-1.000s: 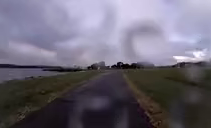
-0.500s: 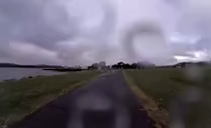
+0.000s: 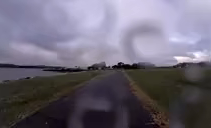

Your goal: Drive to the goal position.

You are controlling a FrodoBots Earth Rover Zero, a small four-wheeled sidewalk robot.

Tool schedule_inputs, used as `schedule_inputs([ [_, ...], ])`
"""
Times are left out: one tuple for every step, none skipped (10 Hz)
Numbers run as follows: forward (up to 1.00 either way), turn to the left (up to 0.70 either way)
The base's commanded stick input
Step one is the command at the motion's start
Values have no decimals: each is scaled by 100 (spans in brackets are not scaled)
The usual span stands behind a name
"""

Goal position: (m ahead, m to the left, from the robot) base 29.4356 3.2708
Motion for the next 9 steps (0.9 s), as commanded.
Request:
schedule_inputs([
  [70, 0],
  [70, 0],
  [70, 0],
  [70, 0],
  [70, 0],
  [70, 0],
  [70, 0],
  [70, 0],
  [70, 0],
])
